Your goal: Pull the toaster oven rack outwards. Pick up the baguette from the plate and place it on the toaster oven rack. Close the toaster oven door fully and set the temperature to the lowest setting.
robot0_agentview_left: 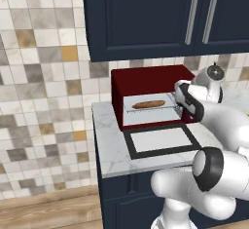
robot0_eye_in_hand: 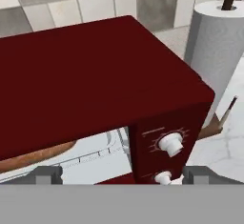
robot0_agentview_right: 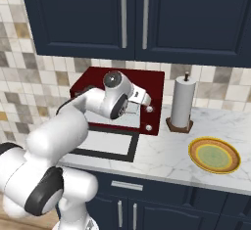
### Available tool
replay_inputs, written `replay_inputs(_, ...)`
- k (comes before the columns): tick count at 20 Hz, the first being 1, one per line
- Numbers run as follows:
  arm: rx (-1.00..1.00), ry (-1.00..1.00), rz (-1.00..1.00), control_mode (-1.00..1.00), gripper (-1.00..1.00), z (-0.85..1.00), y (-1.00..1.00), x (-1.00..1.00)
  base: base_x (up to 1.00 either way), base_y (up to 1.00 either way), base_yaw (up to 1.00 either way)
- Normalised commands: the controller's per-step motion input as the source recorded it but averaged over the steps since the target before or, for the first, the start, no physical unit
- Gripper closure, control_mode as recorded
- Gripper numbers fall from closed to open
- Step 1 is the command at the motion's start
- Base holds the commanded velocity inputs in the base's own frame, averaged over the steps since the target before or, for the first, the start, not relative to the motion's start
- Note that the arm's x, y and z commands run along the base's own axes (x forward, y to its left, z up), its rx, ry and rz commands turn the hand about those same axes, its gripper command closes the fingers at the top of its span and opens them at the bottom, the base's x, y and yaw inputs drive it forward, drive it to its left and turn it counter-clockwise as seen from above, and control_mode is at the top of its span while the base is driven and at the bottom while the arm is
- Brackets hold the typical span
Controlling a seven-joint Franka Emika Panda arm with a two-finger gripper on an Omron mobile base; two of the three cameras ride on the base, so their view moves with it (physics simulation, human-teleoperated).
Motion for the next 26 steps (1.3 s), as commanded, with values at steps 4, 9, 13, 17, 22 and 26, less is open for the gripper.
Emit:
replay_inputs(4,0.00,0.00,0.00,-1.00,-1.00,-0.09,-0.12,-0.68,0.00,0.00,0.00)
replay_inputs(9,0.00,-0.01,0.14,-1.00,-1.00,-0.26,-0.06,-0.67,0.00,0.00,0.00)
replay_inputs(13,-0.01,-0.01,0.16,-1.00,-1.00,-0.32,-0.28,-0.52,0.00,0.00,0.00)
replay_inputs(17,-0.05,-0.03,0.20,-1.00,-1.00,-0.30,-0.32,-0.28,0.00,0.00,0.00)
replay_inputs(22,-0.02,-0.18,0.29,-1.00,-1.00,-0.24,-0.26,-0.09,0.00,0.00,0.00)
replay_inputs(26,0.00,-0.24,0.40,-1.00,-1.00,-0.19,-0.21,0.00,0.00,0.00,0.00)
